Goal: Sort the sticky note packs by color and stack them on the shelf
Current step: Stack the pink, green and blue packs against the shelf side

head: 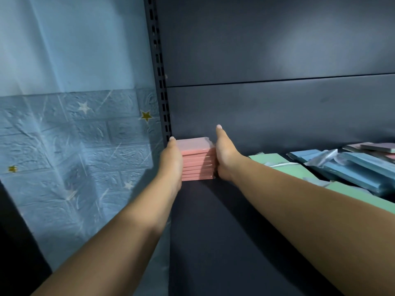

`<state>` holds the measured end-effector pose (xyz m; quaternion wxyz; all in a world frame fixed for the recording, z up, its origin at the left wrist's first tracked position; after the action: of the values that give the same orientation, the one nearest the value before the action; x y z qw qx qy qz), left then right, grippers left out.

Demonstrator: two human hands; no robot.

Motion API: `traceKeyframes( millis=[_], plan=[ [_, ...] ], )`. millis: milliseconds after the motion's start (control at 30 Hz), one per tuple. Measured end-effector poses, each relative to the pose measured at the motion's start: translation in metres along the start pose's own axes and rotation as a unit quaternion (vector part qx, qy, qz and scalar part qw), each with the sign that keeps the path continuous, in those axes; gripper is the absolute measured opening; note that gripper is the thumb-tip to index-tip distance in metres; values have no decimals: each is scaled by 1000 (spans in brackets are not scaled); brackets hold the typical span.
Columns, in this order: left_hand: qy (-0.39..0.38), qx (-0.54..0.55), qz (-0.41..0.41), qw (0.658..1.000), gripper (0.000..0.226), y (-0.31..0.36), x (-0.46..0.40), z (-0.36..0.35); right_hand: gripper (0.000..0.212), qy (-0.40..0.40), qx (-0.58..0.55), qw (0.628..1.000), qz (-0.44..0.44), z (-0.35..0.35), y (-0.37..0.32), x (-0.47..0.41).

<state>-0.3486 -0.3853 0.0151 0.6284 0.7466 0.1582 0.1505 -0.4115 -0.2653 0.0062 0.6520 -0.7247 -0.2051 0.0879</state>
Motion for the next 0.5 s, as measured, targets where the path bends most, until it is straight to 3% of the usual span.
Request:
traceKeyframes(
  millis=[100,200,333,500],
  plan=[
    [-32,-4,-31,999,56,-2,4,3,60,-13,31,999,28,-2,5,9],
    [-72,-16,-63,995,51,0,9,3,91,-22,54,998,40,-13,10,19],
    [-110,-80,-113,984,55,4,12,-2,60,-10,134,989,68,-10,2,22],
    [-80,-204,-159,963,50,13,14,-8,62,-17,148,985,85,-10,-2,22]
  ],
)
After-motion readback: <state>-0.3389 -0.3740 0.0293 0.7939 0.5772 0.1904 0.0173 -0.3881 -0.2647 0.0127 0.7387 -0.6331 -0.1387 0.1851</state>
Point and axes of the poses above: each hand's wrist, its own x-axis away from the middle knuckle, its own z-axis out of the back of the hand, y = z × x, the point moved 9 cm from there along -x, towards the middle knuckle, and after that the axes turned 9 degrees about -y, right-handed, at the moved point
